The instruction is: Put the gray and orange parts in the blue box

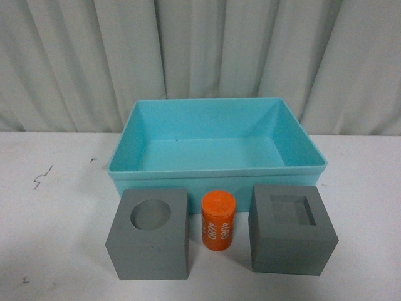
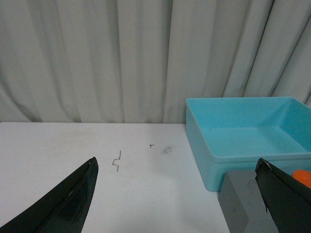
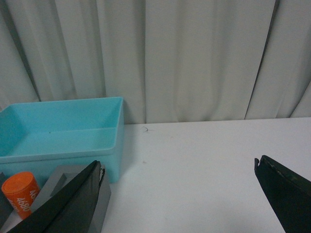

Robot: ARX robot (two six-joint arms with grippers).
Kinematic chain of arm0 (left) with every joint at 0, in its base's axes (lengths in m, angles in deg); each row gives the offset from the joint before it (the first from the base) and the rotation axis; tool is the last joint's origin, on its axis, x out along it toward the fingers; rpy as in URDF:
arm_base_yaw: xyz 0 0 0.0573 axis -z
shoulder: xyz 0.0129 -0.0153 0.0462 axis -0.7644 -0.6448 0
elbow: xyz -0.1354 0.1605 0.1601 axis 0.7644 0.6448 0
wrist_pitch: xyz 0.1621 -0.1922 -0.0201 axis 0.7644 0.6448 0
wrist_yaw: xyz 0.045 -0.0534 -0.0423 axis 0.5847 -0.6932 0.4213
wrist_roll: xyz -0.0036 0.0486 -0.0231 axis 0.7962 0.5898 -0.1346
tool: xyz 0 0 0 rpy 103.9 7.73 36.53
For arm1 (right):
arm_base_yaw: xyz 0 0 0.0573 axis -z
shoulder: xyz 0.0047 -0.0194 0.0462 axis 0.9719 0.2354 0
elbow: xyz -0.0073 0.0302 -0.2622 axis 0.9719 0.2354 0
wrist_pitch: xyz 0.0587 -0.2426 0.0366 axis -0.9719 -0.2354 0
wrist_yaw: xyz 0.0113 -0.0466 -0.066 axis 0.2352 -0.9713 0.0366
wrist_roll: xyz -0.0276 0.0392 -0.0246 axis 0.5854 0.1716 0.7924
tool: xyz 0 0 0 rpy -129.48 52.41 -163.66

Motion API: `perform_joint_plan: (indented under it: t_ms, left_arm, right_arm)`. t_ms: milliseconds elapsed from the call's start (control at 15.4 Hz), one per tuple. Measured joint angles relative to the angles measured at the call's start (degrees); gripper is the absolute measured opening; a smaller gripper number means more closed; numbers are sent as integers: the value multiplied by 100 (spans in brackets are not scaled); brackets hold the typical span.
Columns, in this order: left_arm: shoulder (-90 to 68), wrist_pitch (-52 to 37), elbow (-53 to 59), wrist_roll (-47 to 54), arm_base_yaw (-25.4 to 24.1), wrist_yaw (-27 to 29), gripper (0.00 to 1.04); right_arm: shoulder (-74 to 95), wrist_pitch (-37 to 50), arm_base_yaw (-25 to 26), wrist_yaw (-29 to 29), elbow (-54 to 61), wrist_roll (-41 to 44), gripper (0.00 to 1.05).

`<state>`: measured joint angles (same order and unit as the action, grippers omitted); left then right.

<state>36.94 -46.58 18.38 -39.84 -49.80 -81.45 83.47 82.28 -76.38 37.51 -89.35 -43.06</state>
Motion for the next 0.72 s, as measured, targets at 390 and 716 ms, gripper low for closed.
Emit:
perform_joint_plan:
  t_ms: [390, 716]
  left_arm:
    - [0, 0, 0, 0, 0, 0, 98]
    - [0, 0, 0, -2, 0, 0, 98]
  right_arm:
    - [0, 0, 0, 0, 0, 2, 98]
    - [0, 0, 0, 2, 0, 0, 98]
